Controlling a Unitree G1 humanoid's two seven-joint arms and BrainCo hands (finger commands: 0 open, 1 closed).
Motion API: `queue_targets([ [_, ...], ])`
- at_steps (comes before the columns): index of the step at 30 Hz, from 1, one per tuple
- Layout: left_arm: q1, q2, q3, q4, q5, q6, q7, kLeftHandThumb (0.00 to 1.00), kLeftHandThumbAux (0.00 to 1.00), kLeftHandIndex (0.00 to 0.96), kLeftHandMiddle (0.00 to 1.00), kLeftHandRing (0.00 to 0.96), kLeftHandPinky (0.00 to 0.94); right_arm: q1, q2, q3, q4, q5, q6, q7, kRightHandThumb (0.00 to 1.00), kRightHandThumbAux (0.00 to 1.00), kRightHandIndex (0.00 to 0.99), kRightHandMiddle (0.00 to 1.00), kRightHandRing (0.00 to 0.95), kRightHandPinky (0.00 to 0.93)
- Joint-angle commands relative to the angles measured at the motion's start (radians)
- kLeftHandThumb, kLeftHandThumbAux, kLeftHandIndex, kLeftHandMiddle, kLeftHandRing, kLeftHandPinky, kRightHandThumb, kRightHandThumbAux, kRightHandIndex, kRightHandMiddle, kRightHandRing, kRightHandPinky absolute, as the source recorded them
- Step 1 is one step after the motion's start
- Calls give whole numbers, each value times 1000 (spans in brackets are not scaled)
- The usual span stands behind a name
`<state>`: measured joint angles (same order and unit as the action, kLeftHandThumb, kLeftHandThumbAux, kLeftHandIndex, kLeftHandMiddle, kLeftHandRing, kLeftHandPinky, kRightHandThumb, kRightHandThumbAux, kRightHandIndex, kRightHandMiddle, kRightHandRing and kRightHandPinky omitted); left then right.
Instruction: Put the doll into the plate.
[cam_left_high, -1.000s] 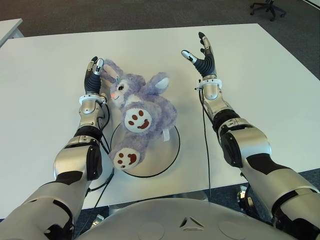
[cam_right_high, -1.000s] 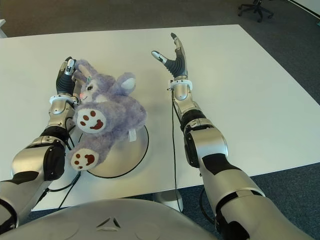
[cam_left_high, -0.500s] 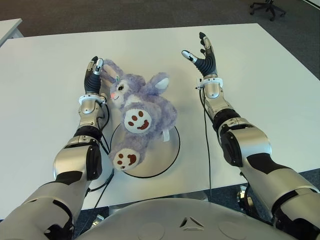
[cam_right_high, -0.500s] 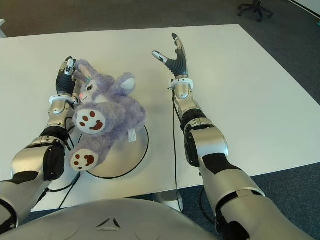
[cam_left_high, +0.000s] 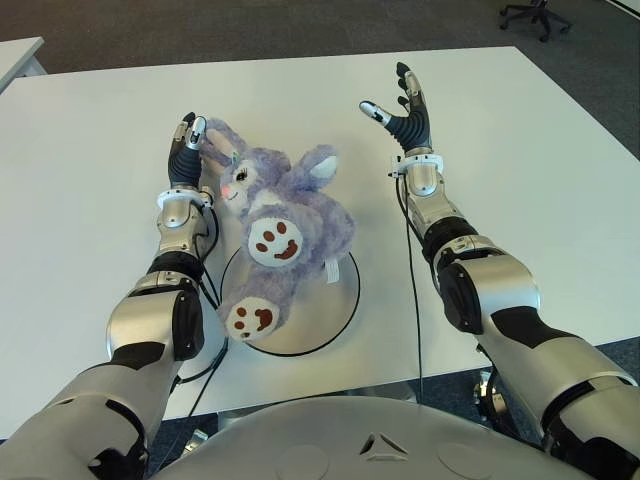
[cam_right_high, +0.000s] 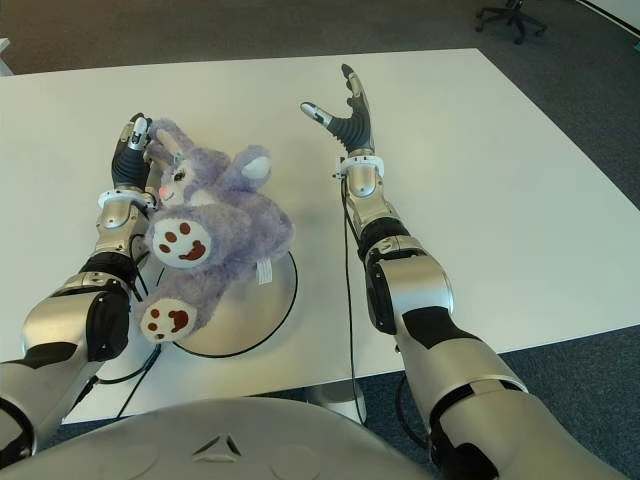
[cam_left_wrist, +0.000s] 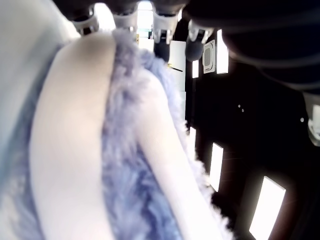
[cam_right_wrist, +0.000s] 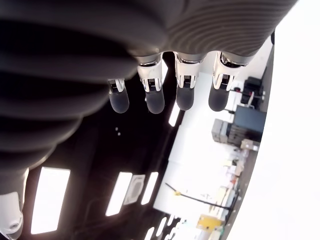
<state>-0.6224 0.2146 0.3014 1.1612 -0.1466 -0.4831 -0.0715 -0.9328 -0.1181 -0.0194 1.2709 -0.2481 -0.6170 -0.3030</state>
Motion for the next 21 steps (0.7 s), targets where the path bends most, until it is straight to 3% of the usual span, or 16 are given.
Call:
queue_targets([
  [1, 88, -40, 4, 73, -7, 59, -10, 0, 358, 0, 85, 27, 0, -14, 19, -17, 45, 27, 82, 30, 0, 552, 0, 0, 0, 0],
  [11, 90, -41, 3, 70, -8, 51, -9, 0, 359, 0, 90, 33, 0, -18, 41, -92, 56, 101, 108, 87, 0, 539, 0, 0, 0, 0],
  [21, 90, -42, 5, 67, -13, 48, -10, 0, 366, 0, 94, 40, 0, -15, 54, -105, 56, 109, 110, 90, 0, 594, 0, 0, 0, 0],
])
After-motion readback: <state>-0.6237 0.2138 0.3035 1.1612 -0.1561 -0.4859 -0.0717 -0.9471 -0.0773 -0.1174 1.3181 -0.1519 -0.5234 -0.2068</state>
